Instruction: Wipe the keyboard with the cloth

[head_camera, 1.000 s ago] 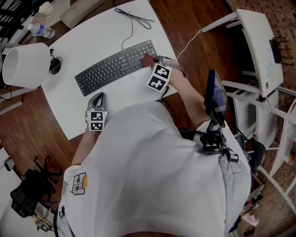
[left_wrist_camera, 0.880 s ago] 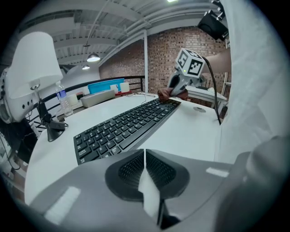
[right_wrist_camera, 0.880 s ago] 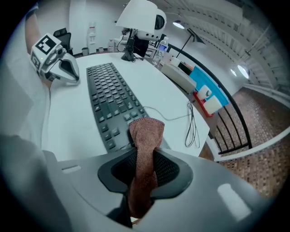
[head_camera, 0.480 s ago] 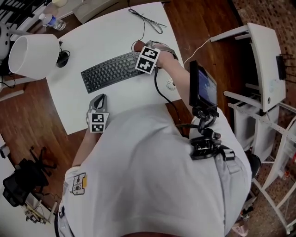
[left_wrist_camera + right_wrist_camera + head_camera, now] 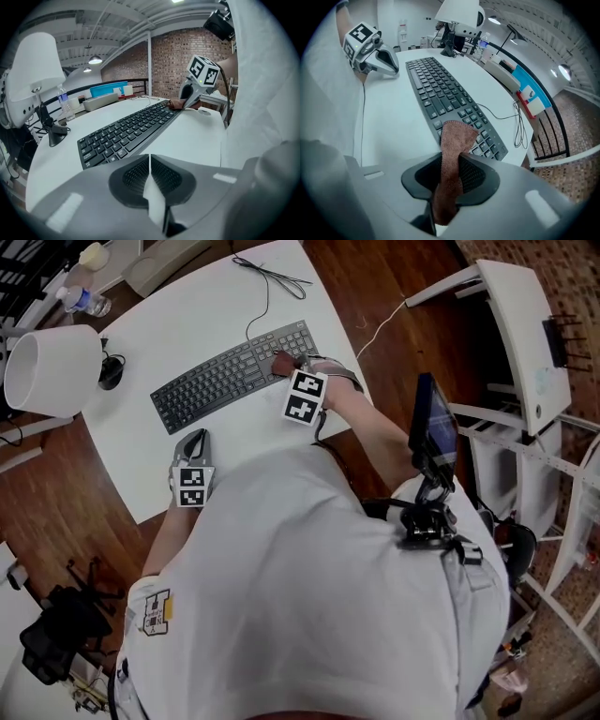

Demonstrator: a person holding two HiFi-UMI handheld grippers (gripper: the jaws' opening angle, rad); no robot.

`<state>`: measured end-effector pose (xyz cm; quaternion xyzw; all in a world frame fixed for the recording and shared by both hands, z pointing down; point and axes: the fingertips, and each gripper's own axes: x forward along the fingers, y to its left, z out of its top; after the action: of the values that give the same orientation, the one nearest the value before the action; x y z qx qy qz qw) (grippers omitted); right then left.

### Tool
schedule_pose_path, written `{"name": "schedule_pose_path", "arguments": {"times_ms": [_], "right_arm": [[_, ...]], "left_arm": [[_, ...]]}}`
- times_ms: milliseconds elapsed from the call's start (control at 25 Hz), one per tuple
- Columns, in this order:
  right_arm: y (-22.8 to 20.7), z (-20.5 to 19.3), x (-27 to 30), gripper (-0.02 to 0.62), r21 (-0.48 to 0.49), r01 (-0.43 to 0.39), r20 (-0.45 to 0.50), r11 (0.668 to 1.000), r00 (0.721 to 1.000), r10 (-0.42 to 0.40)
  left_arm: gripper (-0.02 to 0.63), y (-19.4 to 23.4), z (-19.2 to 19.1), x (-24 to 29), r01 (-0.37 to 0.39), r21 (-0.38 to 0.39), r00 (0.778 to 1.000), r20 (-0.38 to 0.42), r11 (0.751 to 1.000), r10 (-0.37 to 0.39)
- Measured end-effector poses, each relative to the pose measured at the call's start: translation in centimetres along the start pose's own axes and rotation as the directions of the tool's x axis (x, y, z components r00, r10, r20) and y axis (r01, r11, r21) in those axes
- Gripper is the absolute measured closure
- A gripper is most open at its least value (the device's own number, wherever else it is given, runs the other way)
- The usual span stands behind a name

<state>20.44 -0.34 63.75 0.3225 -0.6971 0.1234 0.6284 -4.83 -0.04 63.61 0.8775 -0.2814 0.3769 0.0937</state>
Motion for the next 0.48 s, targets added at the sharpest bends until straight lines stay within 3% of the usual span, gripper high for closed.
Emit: {"name": "schedule_pose_path", "arguments": {"times_ms": [240,480], "right_arm": [[2.3,-1.7,-0.5,0.505,-0.011,-0.038,-0.024,0.999,0.999,0.037],[-3.8,3.1,-0.7,0.505,-0.016,0.035,0.054,0.999,0.998,-0.034]], "left_arm": [[0.606,-0.6,0.1,0.1,0.017,0.005,1.000,0.003,1.000,-0.017],[0.606,0.0,-0.3,-0.3,-0.016,-0.024,1.000,-0.006,1.000,0.016]]}}
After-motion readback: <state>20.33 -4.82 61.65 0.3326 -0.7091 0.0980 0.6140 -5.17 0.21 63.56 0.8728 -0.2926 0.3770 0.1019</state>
